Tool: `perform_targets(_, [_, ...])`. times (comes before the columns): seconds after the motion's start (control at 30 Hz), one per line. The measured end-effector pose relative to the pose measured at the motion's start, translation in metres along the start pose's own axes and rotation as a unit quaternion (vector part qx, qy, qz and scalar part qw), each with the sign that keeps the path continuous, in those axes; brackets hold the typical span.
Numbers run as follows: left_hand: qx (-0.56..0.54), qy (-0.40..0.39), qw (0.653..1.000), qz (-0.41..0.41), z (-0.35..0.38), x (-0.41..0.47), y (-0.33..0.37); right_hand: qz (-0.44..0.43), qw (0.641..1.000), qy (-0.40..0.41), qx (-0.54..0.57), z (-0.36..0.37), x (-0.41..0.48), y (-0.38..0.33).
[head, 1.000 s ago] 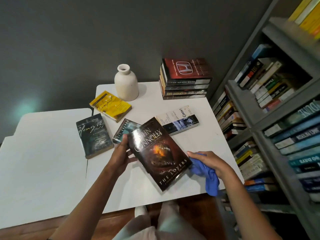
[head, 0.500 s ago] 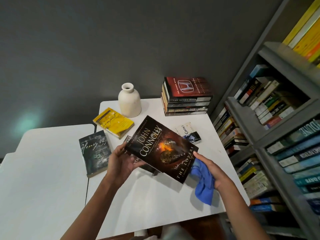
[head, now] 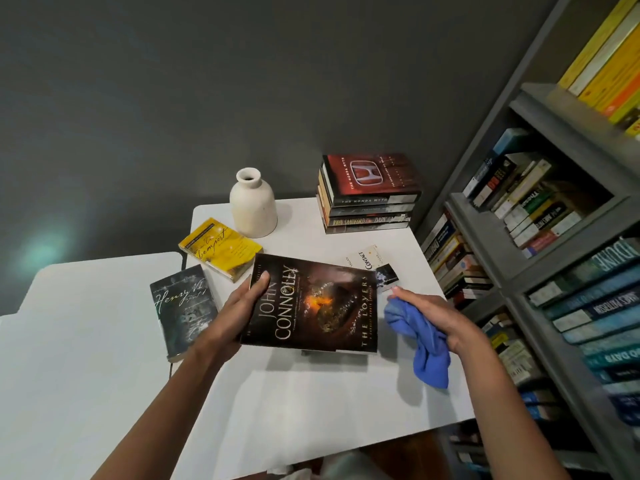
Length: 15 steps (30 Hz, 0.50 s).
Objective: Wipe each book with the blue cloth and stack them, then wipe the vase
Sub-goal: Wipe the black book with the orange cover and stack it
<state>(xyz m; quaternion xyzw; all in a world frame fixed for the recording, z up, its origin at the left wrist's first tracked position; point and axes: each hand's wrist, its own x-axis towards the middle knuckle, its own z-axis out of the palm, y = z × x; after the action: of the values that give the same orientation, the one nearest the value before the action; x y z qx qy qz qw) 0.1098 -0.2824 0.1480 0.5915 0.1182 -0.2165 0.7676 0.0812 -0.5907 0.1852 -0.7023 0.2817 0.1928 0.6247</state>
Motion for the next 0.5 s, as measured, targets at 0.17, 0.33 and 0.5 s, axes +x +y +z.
perform_targets(0.17, [-0.019,0.045,0.998,0.033,0.005,-0.006,0.005,-0.116,0.978,0.135,0.107,0.01,-0.004,-0.009])
perform_targets(0.33, [-0.031,0.046,0.998,0.041,0.021,-0.008,0.005,-0.36,0.916,0.13,-0.12,0.082,-0.013,-0.002])
perform_targets(0.5, [-0.068,0.039,0.996,0.038,0.019,-0.013,-0.002,-0.441,0.826,0.22,-0.273,0.089,-0.011,0.015])
